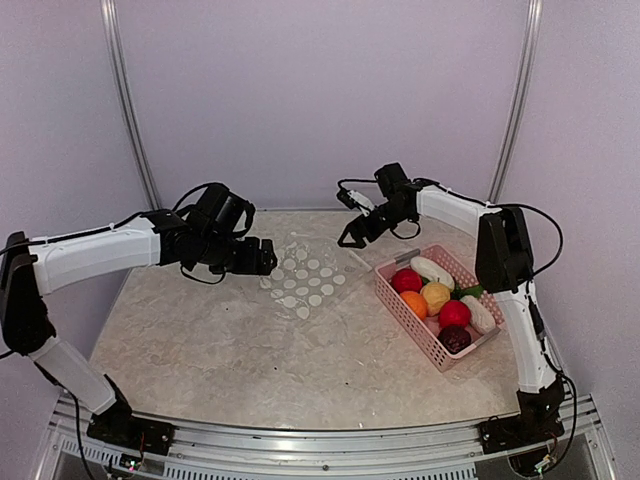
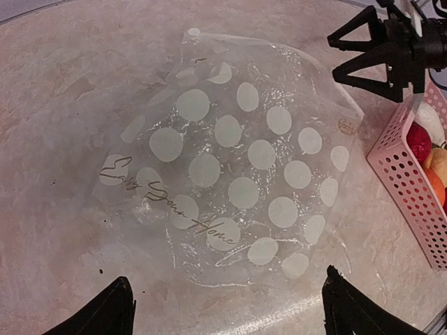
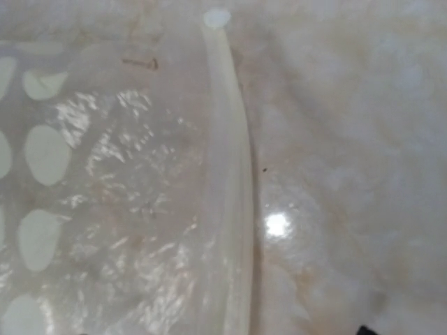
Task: Place the food in the zip-top bag and seal the zipper
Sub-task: Adjust the zipper food storage bag at the center of the board.
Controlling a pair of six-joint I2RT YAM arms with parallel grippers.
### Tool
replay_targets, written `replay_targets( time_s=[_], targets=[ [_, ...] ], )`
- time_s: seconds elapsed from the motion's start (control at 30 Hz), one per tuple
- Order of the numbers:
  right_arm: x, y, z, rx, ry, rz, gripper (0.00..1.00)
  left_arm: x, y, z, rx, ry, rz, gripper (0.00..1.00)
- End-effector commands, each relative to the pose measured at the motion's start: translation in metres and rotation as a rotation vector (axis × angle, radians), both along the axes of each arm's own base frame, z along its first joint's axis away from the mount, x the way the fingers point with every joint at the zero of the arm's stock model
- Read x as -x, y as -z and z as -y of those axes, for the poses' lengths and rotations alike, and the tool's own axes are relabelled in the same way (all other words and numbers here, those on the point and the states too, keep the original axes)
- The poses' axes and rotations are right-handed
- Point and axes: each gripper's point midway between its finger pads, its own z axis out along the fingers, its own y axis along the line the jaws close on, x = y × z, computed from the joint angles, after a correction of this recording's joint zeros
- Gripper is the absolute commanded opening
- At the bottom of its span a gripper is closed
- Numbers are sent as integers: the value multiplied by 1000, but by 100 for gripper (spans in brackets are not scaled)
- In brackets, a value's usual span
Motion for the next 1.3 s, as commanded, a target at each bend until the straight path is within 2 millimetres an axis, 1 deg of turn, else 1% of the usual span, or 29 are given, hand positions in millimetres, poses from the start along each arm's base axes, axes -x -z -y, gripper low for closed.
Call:
replay_targets(
  time_s=[0.0, 0.1, 0.23, 0.3, 0.4, 0.47, 0.53, 0.6, 0.63, 0.7, 0.73, 0.8, 0.87, 0.93, 0.97, 1.0, 1.03, 1.1, 1.13, 1.17, 1.2, 1.23, 1.27],
  targets=[
    [18, 25, -7, -20, -22, -159, 78, 25, -7, -5, 27, -42, -57, 89],
    [34, 30, -13, -20, -63, -205, 76, 30, -12, -10, 36, -60, -64, 89],
    [66, 25, -24, -23, -139, -250, 70, 32, -20, -14, 46, -72, -50, 89],
    [89, 24, -30, -20, -179, -273, 68, 32, -23, -16, 46, -78, -40, 89],
    [130, 14, -44, -31, -255, -301, 66, 30, -26, -20, 42, -96, -25, 89],
    [154, 7, -51, -38, -295, -311, 66, 28, -27, -27, 36, -131, -21, 89],
    [186, -1, -64, -41, -354, -313, 66, 27, -26, -37, 37, -184, -33, 89],
    [217, -8, -73, -41, -414, -306, 68, 27, -22, -47, 33, -229, -55, 89],
    [232, -10, -77, -39, -447, -301, 69, 29, -21, -48, 33, -235, -61, 89],
    [253, -18, -79, -41, -500, -293, 72, 32, -19, -46, 26, -234, -68, 88],
    [260, -19, -79, -41, -510, -297, 73, 34, -17, -45, 17, -228, -69, 88],
    [259, -19, -73, -25, -492, -292, 75, 37, -18, -39, -13, -208, -61, 88],
    [254, -12, -59, 33, -465, -277, 75, 41, -21, -31, -50, -181, -47, 89],
    [249, -12, -43, 43, -444, -272, 75, 46, -24, -19, -99, -139, -30, 89],
    [245, -16, -35, 31, -427, -266, 75, 49, -24, -12, -135, -117, -21, 89],
    [239, -20, -24, 17, -399, -257, 75, 55, -28, -1, -165, -83, -5, 89],
    [236, -26, -17, 2, -382, -236, 75, 55, -25, 4, -216, -72, 5, 89],
    [224, -39, 4, -15, -323, -186, 74, 61, -26, 20, -311, -30, 38, 88],
    [212, -46, 19, -20, -277, -158, 74, 67, -18, 31, -390, 3, 47, 88],
    [203, -53, 32, -24, -237, -132, 74, 70, -19, 37, -441, 21, 63, 88],
    [194, -60, 45, -31, -194, -101, 74, 74, -14, 42, -515, 42, 63, 88],
    [185, -66, 60, -37, -146, -77, 74, 77, -13, 48, -566, 60, 67, 88],
    [176, -71, 75, -40, -100, -51, 74, 79, 0, 57, -634, 80, 56, 87]
  ],
)
